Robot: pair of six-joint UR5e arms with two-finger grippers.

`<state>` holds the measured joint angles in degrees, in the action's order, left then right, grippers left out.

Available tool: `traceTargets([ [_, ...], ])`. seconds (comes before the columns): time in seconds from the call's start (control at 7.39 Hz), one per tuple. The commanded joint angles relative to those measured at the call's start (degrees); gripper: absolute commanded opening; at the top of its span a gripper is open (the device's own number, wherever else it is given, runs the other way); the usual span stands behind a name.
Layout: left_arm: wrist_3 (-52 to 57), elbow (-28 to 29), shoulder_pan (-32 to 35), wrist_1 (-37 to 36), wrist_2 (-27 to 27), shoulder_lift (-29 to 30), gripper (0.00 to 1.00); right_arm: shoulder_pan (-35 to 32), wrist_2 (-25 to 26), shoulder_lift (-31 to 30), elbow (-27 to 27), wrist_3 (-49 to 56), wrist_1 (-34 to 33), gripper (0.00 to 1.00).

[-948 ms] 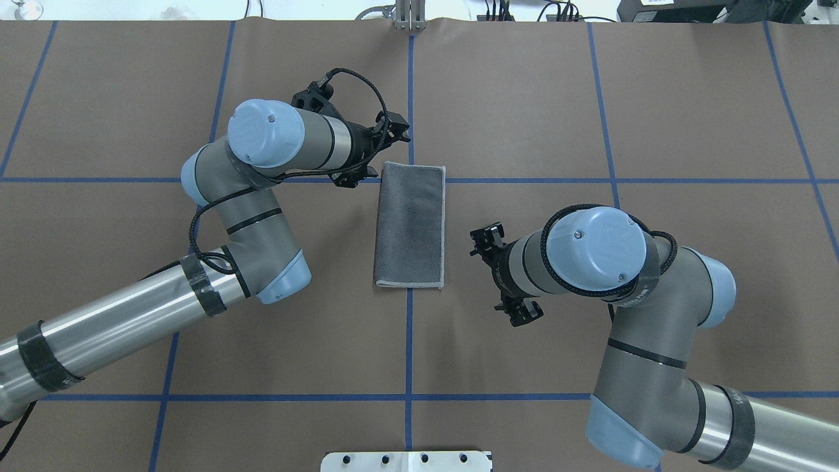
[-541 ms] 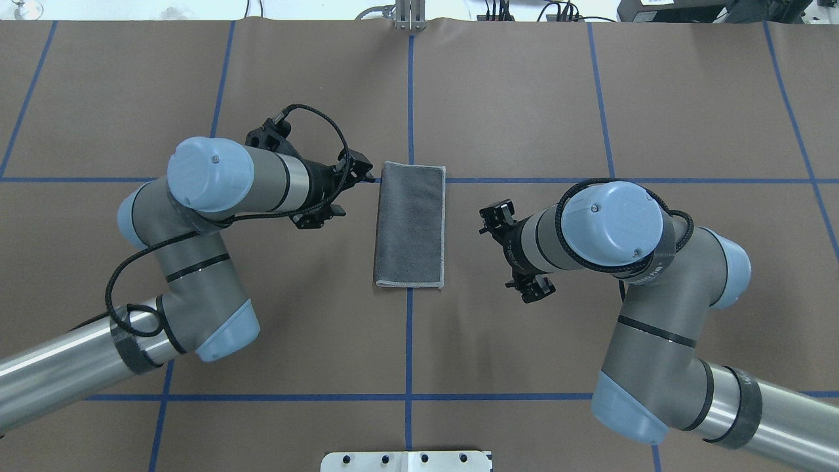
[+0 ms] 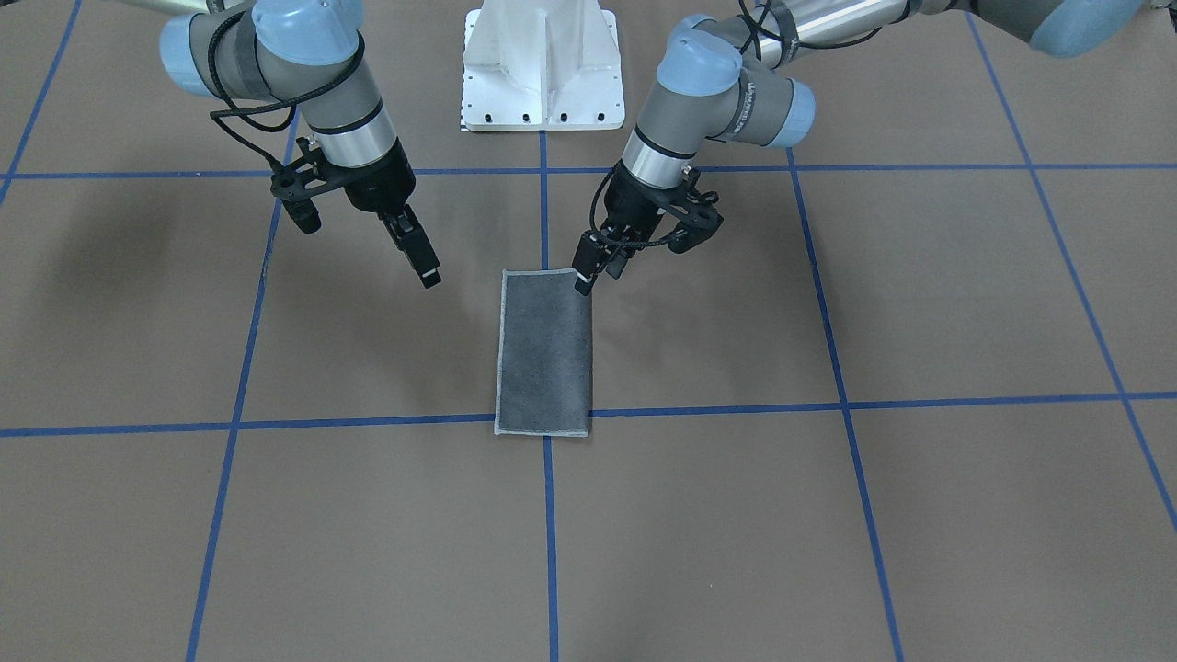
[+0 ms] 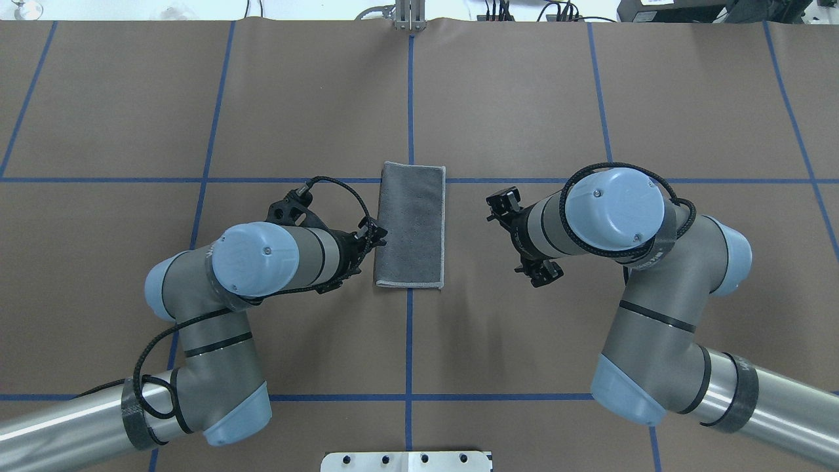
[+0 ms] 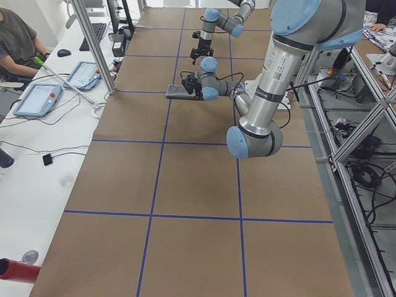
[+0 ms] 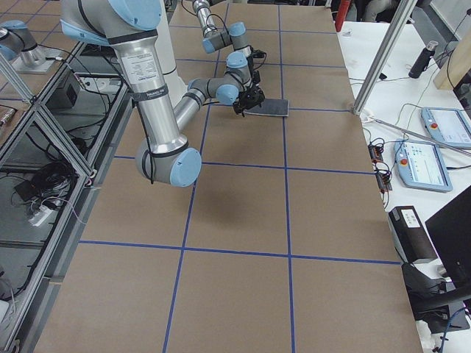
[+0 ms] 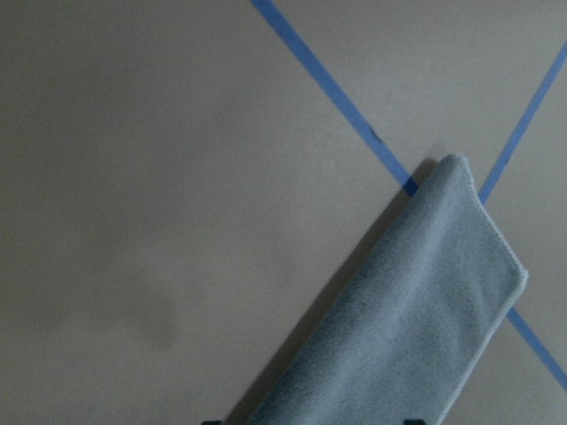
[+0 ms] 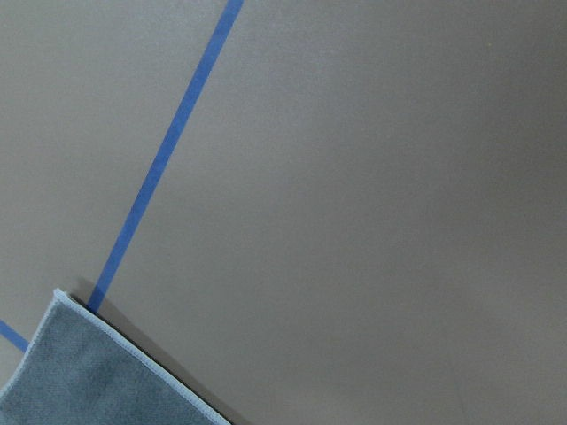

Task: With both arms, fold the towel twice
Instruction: 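Move the left gripper to the towel's near end while the right gripper hovers beside it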

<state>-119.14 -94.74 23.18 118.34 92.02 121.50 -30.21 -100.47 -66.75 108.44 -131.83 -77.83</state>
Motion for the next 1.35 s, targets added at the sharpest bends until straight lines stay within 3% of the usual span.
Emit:
traceTargets([
  [0.0,-0.04,0.43,-2.25,-2.77,-0.52,0.85,0.53,-0.37,0.01,0.22,-0.07,0.08,0.05,1.0],
  [1.08,0.23,3.06,-3.14,-2.77,-0.61,2.08,0.5,-0.37,-0.16,0.31,-0.07,0.08,-0.04,1.0],
  [1.22,0.23,3.07,-3.14,-2.76,-0.61,2.16,0.44,-0.37,-0.34,0.31,-0.15,0.0,-0.04,1.0],
])
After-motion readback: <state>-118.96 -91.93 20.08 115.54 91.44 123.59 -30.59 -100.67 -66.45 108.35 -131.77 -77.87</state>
